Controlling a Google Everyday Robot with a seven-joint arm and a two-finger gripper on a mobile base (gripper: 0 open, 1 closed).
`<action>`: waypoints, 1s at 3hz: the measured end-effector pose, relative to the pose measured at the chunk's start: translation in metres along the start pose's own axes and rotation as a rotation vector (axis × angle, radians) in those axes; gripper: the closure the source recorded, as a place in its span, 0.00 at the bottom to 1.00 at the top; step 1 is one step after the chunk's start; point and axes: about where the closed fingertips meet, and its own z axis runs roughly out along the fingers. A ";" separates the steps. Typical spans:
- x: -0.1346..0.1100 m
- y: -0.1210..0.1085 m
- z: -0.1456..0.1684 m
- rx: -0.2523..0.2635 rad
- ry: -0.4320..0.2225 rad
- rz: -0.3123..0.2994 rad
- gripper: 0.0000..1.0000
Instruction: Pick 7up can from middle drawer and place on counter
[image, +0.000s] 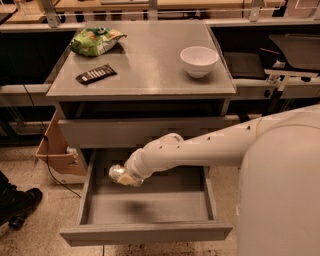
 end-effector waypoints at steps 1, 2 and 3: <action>-0.012 -0.013 -0.055 0.056 0.020 -0.034 1.00; -0.044 -0.032 -0.132 0.137 0.034 -0.100 1.00; -0.069 -0.043 -0.181 0.178 0.053 -0.150 1.00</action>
Offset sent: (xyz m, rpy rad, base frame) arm 0.0027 -0.0690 0.1991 -0.1120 -0.2219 -0.0138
